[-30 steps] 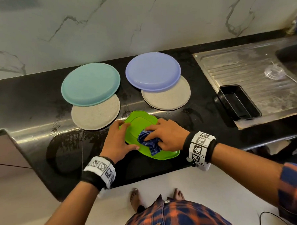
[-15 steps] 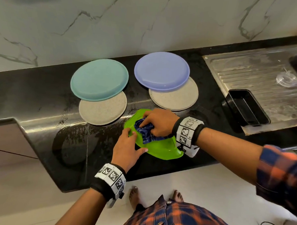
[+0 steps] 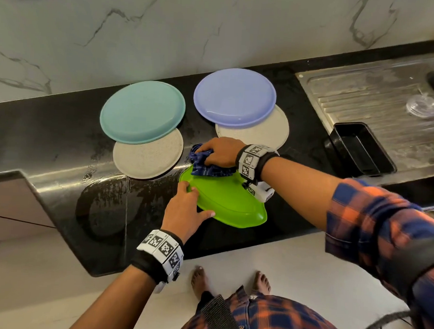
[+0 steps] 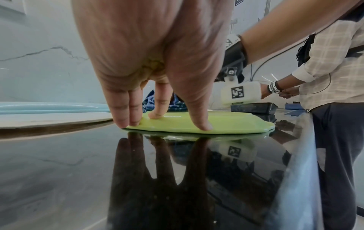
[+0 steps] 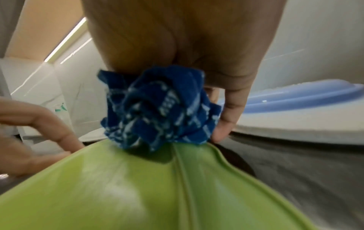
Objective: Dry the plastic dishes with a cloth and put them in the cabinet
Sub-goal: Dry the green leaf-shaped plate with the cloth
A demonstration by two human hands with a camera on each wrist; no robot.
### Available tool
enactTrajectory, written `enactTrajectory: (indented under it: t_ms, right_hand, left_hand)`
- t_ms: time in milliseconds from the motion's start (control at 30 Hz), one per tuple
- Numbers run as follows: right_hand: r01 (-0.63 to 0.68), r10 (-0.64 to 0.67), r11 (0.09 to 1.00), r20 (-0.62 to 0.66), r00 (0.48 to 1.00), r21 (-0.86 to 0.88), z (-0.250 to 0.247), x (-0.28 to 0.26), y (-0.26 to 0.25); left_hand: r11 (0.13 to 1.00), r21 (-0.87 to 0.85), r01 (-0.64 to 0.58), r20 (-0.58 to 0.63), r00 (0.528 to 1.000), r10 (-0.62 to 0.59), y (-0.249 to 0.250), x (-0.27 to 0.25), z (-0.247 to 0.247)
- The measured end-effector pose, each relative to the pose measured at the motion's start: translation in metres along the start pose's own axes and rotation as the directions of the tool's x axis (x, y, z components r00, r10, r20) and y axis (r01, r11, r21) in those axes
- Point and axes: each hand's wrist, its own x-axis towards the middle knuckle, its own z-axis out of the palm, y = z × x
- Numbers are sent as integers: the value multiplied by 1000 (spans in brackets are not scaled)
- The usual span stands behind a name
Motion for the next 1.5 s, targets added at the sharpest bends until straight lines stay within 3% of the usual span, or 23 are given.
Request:
enactTrajectory:
  t_ms: [167,300,633,767,933,1100,1333,1433,1500]
  right_hand:
    - [-65,85,986,-132,988,154,21,-28,16]
    - [-114,150,964,-141,978,240,36,-73,39]
    - [-157,199,971,-249,948,180,102,-185,53]
    - [-170,191,981,-319,928,91,109,-187,43]
    - [-82,59,995,-354,933,-52,108,-187,29]
    - [-24,-24,989,-318,948,-145,97,-176,25]
    - [-107,84,993,-346,934,-47,85,-175,52]
    - [-137,133,991,-322,937,12,75,-166,67]
    - [-138,139,990,-288,948,22,70,-161,73]
  left_hand:
    - [1000,14,8,6,1000,-8,2,1,0]
    - [1000,13,16,9,1000,-16,3,2,1]
    - [999,31,24,5,1000,-24,6,3,1]
    - [998,53,16,12,1000,-17,6,2,0]
    - [996,84,7,13,1000,-8,6,2,0]
    - [993,119,-5,18,1000,3,5,0,1]
    - [910,406,-87,46,996,74,24,-34,3]
    - [924,354,-145,94,988,119,29,-50,7]
    - [951,268,-152,18,988,153,23,-44,-1]
